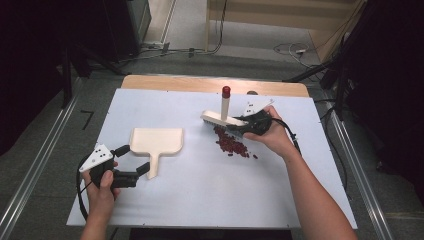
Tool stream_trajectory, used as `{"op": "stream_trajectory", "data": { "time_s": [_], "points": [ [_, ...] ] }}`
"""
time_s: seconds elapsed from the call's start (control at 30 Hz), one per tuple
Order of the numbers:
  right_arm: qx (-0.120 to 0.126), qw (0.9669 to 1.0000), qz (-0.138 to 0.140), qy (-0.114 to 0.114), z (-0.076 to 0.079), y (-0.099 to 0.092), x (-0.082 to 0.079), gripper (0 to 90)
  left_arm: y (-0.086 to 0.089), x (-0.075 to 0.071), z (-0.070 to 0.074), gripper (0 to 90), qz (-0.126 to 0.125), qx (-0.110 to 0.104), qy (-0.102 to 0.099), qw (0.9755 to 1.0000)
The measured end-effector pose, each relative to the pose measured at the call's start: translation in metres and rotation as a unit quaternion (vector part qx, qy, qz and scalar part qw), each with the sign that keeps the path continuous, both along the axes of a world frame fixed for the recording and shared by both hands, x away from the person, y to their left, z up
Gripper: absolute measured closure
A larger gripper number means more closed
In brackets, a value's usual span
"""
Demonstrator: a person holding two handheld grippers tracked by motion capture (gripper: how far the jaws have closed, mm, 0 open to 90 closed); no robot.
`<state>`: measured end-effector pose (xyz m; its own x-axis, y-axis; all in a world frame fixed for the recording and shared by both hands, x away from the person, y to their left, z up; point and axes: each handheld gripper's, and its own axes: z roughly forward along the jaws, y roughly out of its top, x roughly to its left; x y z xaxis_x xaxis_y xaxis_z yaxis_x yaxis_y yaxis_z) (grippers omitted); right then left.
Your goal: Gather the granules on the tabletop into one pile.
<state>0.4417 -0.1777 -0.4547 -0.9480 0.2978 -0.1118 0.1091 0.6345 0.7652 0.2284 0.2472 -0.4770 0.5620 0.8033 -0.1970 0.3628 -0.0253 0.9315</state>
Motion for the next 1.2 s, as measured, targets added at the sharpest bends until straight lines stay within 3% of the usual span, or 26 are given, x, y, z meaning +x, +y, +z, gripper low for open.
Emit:
{"op": "stream_trajectory", "data": {
  "time_s": [0.2,0.57,0.73,0.83,0.9,0.93,1.0,1.1,1.2],
  "points": [
    [0.009,0.9999,0.012,0.008,0.0,-0.011,-0.009,65.5,-0.003,0.0,0.0,0.0,-0.004,0.003,0.001,1.0],
    [0.003,0.9995,0.03,0.005,0.002,-0.02,-0.024,65.5,-0.003,0.0,0.001,0.0,-0.007,0.0,-0.001,1.0],
    [0.019,0.9997,0.005,-0.011,0.01,-0.021,-0.029,65.5,-0.003,0.001,0.001,0.0,-0.008,0.0,0.0,1.0],
    [0.042,0.9984,-0.036,-0.01,0.021,-0.019,-0.035,65.5,-0.002,0.001,0.001,0.0,-0.008,-0.001,-0.001,1.0],
    [0.057,0.9963,-0.065,0.003,0.027,-0.012,-0.044,65.5,-0.001,0.001,0.001,0.0,-0.007,0.0,-0.001,1.0],
    [0.065,0.994,-0.084,0.025,0.031,-0.006,-0.051,65.5,-0.001,0.001,0.001,0.0,-0.006,0.0,0.0,1.0],
    [0.073,0.9889,-0.122,0.042,0.034,0.01,-0.067,65.5,0.0,0.001,0.001,0.0,-0.005,-0.001,0.0,1.0],
    [0.085,0.9767,-0.181,0.077,0.031,0.036,-0.091,65.5,0.0,0.001,0.001,0.0,-0.005,-0.002,-0.002,1.0],
    [0.103,0.9627,-0.222,0.114,0.015,0.057,-0.105,65.4,0.0,0.001,0.002,0.0,-0.006,-0.004,-0.003,1.0]
  ]
}}
